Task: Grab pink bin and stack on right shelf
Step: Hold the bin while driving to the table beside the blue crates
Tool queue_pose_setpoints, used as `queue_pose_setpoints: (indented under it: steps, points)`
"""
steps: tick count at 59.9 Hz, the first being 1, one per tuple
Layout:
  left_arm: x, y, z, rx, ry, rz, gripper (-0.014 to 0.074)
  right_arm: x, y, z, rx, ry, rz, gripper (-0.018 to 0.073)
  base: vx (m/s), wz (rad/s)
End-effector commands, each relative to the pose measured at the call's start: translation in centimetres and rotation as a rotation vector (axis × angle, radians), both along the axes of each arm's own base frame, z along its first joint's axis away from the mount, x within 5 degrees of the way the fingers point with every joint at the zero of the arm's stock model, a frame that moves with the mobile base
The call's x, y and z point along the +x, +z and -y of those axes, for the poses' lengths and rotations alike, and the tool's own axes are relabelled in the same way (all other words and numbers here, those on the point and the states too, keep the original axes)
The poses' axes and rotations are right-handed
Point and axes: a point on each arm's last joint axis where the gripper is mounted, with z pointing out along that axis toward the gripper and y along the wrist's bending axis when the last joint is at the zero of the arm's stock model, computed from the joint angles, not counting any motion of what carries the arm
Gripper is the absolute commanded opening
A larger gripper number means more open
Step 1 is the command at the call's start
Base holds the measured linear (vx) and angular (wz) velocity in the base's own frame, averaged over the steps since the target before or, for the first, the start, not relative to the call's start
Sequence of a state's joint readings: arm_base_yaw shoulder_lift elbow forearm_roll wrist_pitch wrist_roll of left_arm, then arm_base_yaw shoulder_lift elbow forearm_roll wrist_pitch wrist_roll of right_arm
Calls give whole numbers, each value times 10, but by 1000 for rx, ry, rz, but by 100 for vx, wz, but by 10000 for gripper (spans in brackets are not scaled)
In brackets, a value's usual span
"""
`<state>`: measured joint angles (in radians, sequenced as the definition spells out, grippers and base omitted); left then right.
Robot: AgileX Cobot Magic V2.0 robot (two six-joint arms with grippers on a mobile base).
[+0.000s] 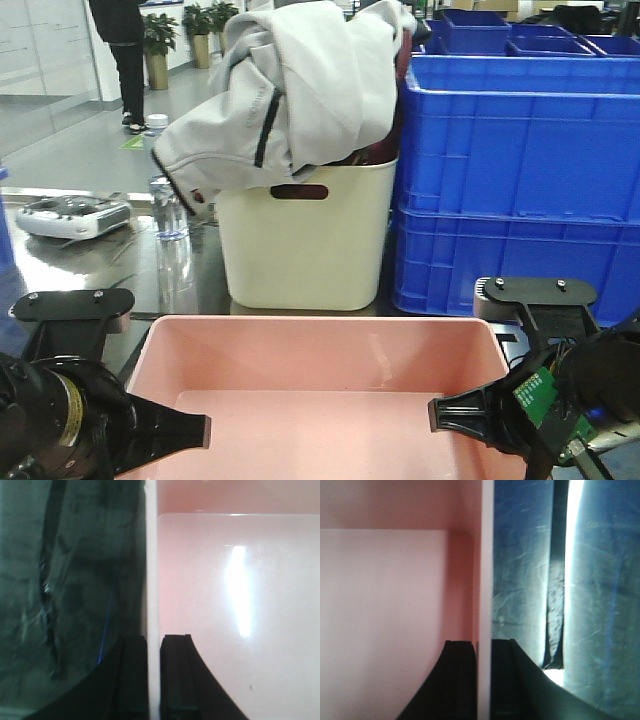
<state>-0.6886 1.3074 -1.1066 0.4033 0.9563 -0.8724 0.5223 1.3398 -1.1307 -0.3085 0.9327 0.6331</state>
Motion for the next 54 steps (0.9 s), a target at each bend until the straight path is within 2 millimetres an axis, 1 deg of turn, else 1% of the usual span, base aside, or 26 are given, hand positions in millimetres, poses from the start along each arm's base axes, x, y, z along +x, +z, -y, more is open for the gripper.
queue_pose_setpoints:
  steps: [1,28,54]
  points:
    - [-1,19,-7,8,-2,95,60,2,18,9,-50,6,103,1,15,-20]
    - [-1,19,-7,8,-2,95,60,2,18,9,-50,6,103,1,10,-15]
    - [-1,19,-7,8,-2,95,60,2,19,9,-50,9,105,1,1,-3]
